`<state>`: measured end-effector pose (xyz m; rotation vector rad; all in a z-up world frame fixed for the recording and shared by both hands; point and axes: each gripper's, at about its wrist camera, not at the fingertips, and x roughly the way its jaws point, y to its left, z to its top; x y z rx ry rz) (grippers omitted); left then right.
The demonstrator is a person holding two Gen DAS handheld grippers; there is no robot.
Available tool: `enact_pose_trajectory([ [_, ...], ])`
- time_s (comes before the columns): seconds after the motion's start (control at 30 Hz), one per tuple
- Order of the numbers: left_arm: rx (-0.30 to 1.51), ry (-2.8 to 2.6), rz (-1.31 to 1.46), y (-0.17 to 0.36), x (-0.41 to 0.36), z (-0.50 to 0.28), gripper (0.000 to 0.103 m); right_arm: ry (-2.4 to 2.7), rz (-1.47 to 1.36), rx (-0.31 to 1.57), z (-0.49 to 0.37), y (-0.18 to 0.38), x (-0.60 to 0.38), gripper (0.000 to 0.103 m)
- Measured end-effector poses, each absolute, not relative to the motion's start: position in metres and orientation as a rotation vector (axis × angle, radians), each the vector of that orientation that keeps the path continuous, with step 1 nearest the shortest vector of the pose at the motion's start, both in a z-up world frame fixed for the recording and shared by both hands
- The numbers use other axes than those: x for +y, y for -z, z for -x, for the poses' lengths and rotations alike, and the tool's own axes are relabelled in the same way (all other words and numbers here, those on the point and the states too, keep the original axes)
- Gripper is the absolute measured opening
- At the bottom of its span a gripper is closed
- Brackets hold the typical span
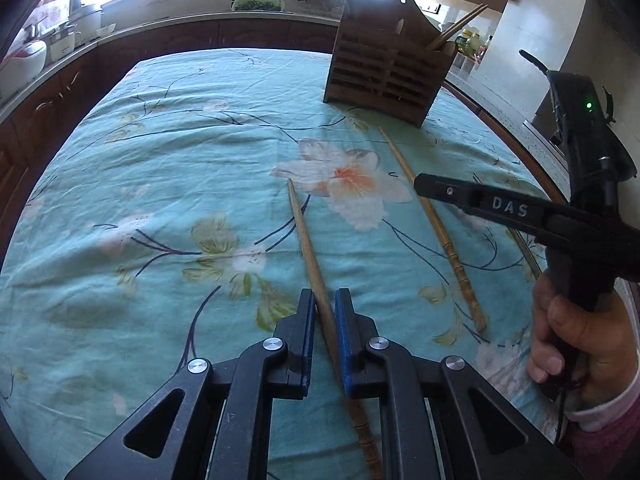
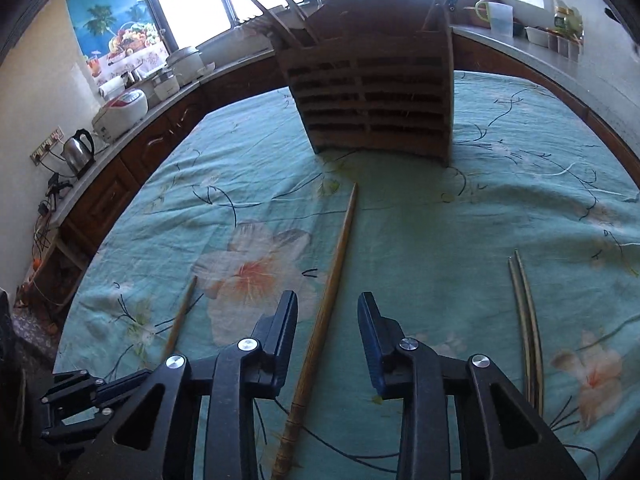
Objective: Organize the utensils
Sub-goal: 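Grasp a wooden chopstick with the left tool while the right tool grasps another, then lift the wooden chopstick with the left tool to the holder while the right tool carries its own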
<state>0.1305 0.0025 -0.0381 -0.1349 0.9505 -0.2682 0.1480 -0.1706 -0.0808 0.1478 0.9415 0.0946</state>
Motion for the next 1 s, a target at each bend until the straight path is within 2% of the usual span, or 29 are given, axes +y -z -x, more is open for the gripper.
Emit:
enact_pose_trajectory([
  [0.07, 0.941, 0.266, 0.148, 0.034, 0.005, -0.130, 0.011, -0.093, -0.114, 0.952, -0.145, 0.084, -0.167, 0.020],
  [0.13, 0.933, 0.266, 0.163, 0.031, 0.007, -0.131, 0.018, -0.108, -0.105, 0.971, -0.137, 0.083, -0.167, 0.011],
  [0.5, 0.939, 0.254, 0.165, 0.036, 0.007, -0.152, 0.020, -0.101, -0.065, 0.988, -0.058, 0.073, -0.201, 0.008],
  [0.63, 0.939, 0.232, 0.161, 0.038, 0.007, -0.163, 0.020, -0.106, -0.102, 0.959, -0.068, 0.062, -0.203, 0.031],
  [0.83, 0.980, 0.222, 0.143, 0.045, -0.001, -0.184, 0.020, -0.089, -0.082, 0.934, -0.121, 0.060, -0.195, 0.032],
  [1.0, 0.982, 0.203, 0.099, 0.046, -0.011, -0.200, 0.020, -0.067, -0.023, 1.011, -0.151, 0.079, -0.186, 0.032],
])
